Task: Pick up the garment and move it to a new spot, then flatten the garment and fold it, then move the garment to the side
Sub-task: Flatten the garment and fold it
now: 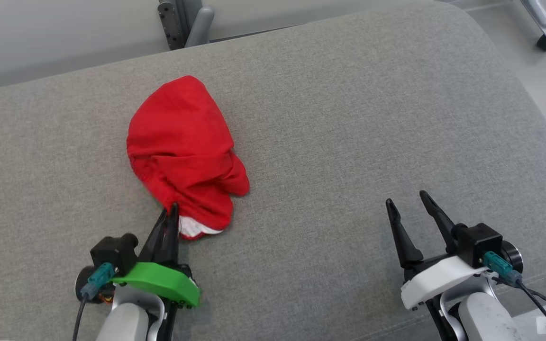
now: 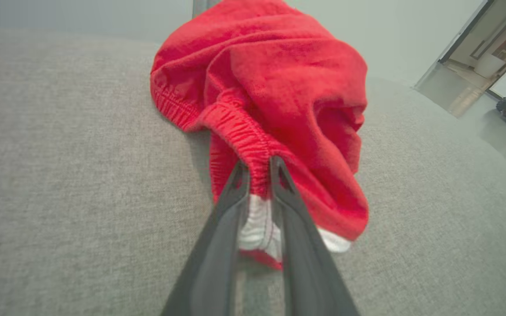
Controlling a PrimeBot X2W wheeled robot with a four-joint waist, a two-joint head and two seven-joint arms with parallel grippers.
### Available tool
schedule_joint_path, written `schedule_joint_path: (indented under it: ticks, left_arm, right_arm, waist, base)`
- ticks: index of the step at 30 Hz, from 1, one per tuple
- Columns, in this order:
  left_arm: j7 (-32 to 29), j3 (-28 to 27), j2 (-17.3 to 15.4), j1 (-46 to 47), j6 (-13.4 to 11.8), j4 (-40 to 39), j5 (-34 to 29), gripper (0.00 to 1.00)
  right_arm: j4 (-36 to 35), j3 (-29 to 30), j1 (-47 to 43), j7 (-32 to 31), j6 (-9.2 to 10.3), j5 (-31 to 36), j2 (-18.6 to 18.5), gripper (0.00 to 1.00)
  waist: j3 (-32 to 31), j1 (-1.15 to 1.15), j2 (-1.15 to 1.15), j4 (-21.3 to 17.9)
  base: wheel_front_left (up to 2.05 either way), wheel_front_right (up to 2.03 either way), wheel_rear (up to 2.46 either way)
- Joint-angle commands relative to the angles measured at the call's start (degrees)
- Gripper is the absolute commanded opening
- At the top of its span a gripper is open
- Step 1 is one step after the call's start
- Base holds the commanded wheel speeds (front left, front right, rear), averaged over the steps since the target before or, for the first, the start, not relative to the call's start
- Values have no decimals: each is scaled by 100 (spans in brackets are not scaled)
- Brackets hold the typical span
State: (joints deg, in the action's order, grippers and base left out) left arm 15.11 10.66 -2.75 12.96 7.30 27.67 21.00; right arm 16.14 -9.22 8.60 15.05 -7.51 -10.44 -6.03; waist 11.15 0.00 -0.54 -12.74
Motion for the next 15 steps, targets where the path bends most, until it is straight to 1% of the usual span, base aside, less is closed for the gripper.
schedule_joint_path:
  ticks: [1, 7, 10, 13, 15]
  left_arm:
    - [7, -44, -27, 83, 15, -176, -117, 0]
    - [7, 438, -25, 208, 23, -1237, -355, 0]
    - [6, 905, -25, 484, 24, -1704, -467, 0]
    - [7, 1450, -27, 984, 24, -2192, -505, 0]
    - [6, 1638, -31, 1274, 19, -2391, -442, 0]
  right_arm:
    - [-14, -3, 70, 19, 4, -24, 19, 100]
    - [58, -19, 38, 19, 4, -80, 85, 100]
    - [78, -22, 8, 19, 4, -117, 122, 100]
    - [105, -26, -30, 19, 4, -80, 149, 100]
    - [127, 9, -97, 19, 4, -73, 155, 100]
  waist:
    - [-8, 0, 54, 52]
    - [-123, 0, 54, 204]
    - [-210, 0, 54, 245]
    - [-298, 0, 54, 280]
    - [-344, 0, 54, 317]
  base:
    - [0, 0, 0]
    - [0, 0, 0]
    - [0, 0, 0]
    - [0, 0, 0]
    - [0, 0, 0]
